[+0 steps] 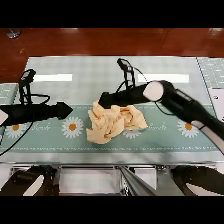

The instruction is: Fold the shirts.

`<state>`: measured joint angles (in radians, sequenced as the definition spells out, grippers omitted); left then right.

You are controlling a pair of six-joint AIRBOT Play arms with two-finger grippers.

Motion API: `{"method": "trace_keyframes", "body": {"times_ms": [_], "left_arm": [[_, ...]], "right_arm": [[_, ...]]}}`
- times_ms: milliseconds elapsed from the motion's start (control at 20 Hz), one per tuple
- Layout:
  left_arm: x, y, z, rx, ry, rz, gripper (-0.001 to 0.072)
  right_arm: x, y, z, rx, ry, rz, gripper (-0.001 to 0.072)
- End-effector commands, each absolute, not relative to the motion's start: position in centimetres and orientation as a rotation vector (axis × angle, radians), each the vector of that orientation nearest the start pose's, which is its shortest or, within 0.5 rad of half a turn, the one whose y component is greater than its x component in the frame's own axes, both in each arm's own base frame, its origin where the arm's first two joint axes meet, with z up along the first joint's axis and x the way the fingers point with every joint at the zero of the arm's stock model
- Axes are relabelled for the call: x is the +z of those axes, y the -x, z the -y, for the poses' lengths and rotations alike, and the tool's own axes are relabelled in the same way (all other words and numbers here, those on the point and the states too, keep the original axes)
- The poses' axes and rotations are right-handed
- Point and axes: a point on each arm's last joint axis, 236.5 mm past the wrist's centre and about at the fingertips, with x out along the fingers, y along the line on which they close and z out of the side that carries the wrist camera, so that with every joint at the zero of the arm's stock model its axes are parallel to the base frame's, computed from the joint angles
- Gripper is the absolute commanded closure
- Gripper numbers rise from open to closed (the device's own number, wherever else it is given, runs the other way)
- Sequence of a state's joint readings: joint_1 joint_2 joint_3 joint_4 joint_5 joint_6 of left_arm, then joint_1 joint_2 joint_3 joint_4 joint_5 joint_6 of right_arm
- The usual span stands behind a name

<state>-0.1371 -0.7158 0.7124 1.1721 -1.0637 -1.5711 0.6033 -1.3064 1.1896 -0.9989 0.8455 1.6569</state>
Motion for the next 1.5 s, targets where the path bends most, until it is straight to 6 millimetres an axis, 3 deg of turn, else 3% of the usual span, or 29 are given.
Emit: {"method": "trace_keyframes", "body": {"times_ms": [0,100,150,200,250,300,400,500,600,700,800,1000,1200,1250,1300,1350,1450], "left_arm": [[2.7,-25.7,9.8,-0.289,0.234,-1.189,0.0006],[1.3,-23.9,10.5,-0.313,0.274,-1.262,0.0006],[0.0,-22.5,11.8,-0.357,0.326,-1.305,0.0006],[-1.2,-20.6,14.1,-0.446,0.4,-1.353,0.0006],[-2.2,-18.7,16.2,-0.541,0.458,-1.386,0.0005],[-3.1,-17.7,17.7,-0.61,0.494,-1.377,0.0005],[-3.6,-17.9,19.5,-0.696,0.559,-1.281,0.0005],[-0.1,-16.1,23.2,-0.956,0.616,-1.219,0.0004],[0.9,-16.3,24.8,-1.003,0.578,-1.173,0.0003],[-0.5,-18.5,25.1,-0.915,0.485,-1.095,0.0003],[-2.6,-19.4,25.2,-0.861,0.403,-1.084,0.0003],[-6.5,-15.6,27.9,-0.936,0.324,-1.273,0.0004],[-8.2,-17.5,30.5,-0.757,0.46,-1.397,0.0011],[-8.4,-18.1,30.7,-0.716,0.507,-1.429,0.0116],[-8.1,-18.2,30.9,-0.743,0.503,-1.447,0.057],[-7.4,-18.3,31.1,-0.806,0.464,-1.425,0.0678],[-6.1,-19.1,30.3,-0.842,0.465,-1.422,0.0679]], "right_arm": [[9.4,-34.6,-23.3,0.57,-0.091,-1.126,0.0089],[9.3,-34.9,-10.9,0.244,0.024,-1.158,0.0089],[8.3,-33.7,-6.1,0.114,0.016,-1.194,0.009],[6.6,-31.9,-2.3,0.012,-0.031,-1.231,0.0091],[4.5,-29.8,-0.1,-0.072,-0.126,-1.265,0.0091],[2.1,-27.6,0.2,-0.099,-0.252,-1.283,0.0091],[-1.6,-24.6,-2.8,-0.005,-0.446,-1.278,0.0092],[-3.8,-22.6,-5.8,0.073,-0.566,-1.288,0.0092],[-5.5,-21.1,-6.9,0.098,-0.564,-1.342,0.0092],[-6.0,-20.7,-7.4,0.116,-0.533,-1.362,0.0092],[-5.8,-20.9,-8.1,0.135,-0.532,-1.351,0.0092],[-5.7,-21.2,-9.7,0.176,-0.501,-1.337,0.0092],[-5.6,-21.1,-11.1,0.189,-0.491,-1.332,0.0092],[-5.7,-20.8,-11.3,0.199,-0.475,-1.342,0.0092],[-5.9,-20.4,-11.3,0.205,-0.455,-1.36,0.0092],[-6.1,-19.9,-11.0,0.201,-0.43,-1.377,0.0092],[-6.5,-19.8,-10.1,0.172,-0.396,-1.387,0.0092]]}}
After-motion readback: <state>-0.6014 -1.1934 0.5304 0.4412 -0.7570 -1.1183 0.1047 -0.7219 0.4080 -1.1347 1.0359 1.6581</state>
